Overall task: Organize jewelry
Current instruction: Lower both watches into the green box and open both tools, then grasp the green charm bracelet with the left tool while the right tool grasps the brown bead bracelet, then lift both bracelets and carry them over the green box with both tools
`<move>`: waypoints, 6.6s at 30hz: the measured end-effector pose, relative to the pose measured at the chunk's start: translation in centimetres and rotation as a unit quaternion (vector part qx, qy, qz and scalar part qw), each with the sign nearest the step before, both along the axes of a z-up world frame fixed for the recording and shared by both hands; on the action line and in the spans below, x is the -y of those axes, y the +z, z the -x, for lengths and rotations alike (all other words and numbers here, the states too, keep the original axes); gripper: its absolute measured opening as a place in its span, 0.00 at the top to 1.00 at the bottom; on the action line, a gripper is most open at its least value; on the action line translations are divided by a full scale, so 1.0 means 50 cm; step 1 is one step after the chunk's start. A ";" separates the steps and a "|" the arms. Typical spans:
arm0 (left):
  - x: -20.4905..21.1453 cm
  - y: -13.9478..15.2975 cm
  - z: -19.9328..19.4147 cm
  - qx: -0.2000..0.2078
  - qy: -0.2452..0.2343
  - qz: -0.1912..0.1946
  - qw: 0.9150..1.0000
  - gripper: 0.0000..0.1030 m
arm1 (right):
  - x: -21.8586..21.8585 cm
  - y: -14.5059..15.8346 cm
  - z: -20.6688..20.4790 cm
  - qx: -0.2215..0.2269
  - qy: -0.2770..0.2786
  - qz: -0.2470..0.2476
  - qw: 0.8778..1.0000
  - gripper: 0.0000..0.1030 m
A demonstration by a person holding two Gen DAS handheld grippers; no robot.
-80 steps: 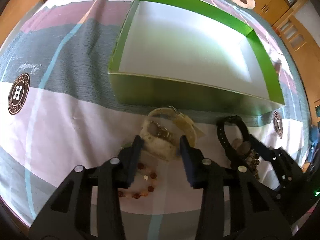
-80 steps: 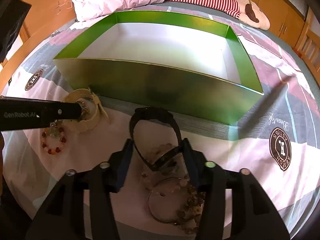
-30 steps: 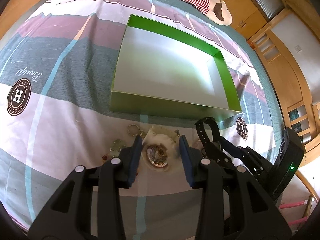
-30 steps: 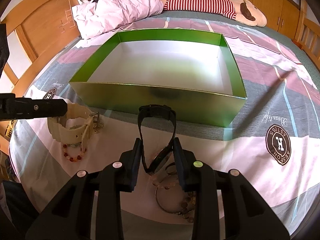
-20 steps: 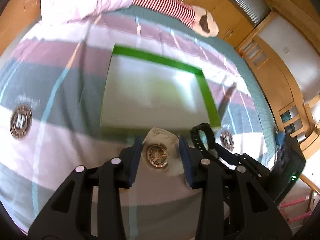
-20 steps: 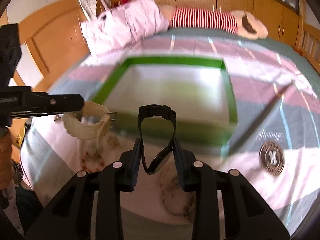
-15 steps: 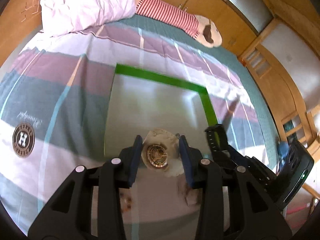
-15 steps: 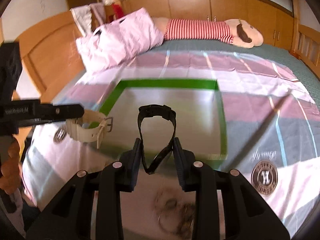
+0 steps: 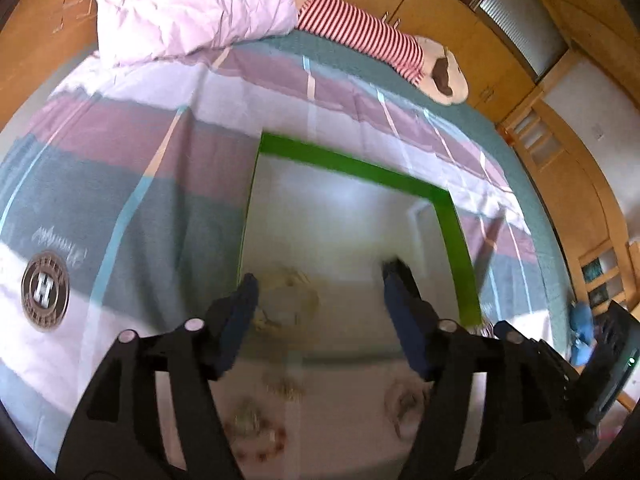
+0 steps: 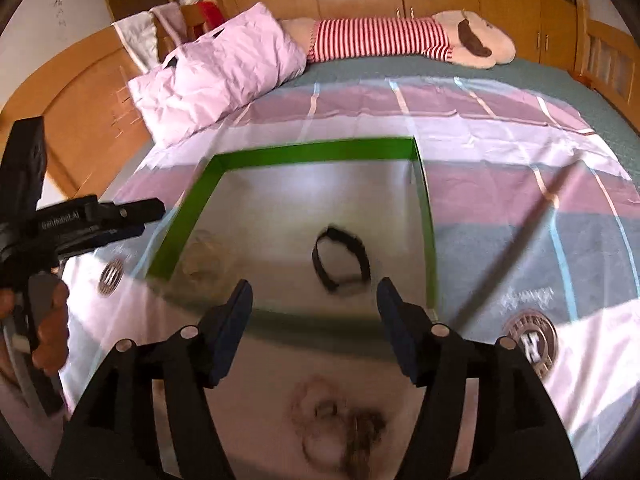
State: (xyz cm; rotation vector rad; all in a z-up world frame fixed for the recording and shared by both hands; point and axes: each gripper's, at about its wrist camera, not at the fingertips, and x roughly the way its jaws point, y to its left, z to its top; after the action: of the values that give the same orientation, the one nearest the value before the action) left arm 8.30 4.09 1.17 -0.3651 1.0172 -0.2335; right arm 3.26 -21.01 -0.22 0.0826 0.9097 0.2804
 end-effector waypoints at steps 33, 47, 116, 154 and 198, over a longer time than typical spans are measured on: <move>-0.015 -0.173 0.090 -0.156 0.012 -0.109 0.982 0.23 | -0.031 -0.118 0.067 -0.091 0.034 0.053 0.994 0.90; 0.058 -0.216 0.070 -0.169 -0.026 -0.147 0.974 0.76 | -0.062 -0.139 0.054 -0.084 0.042 0.056 0.994 0.90; 0.094 -0.091 0.117 -0.025 -0.050 -0.153 0.987 0.82 | -0.044 -0.091 0.053 -0.012 0.018 0.009 1.000 0.89; 0.115 -0.058 0.133 0.020 -0.057 -0.168 0.984 0.82 | -0.057 -0.074 0.067 0.015 0.036 0.002 0.999 0.89; 0.114 0.051 0.067 0.120 -0.036 -0.135 0.983 0.82 | -0.047 0.046 -0.007 0.096 0.023 -0.060 0.993 0.89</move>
State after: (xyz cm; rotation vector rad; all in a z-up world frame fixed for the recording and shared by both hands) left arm 4.93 -1.63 3.73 -0.0511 0.8110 -0.1967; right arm 3.62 -18.67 2.09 0.1437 0.7033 0.3794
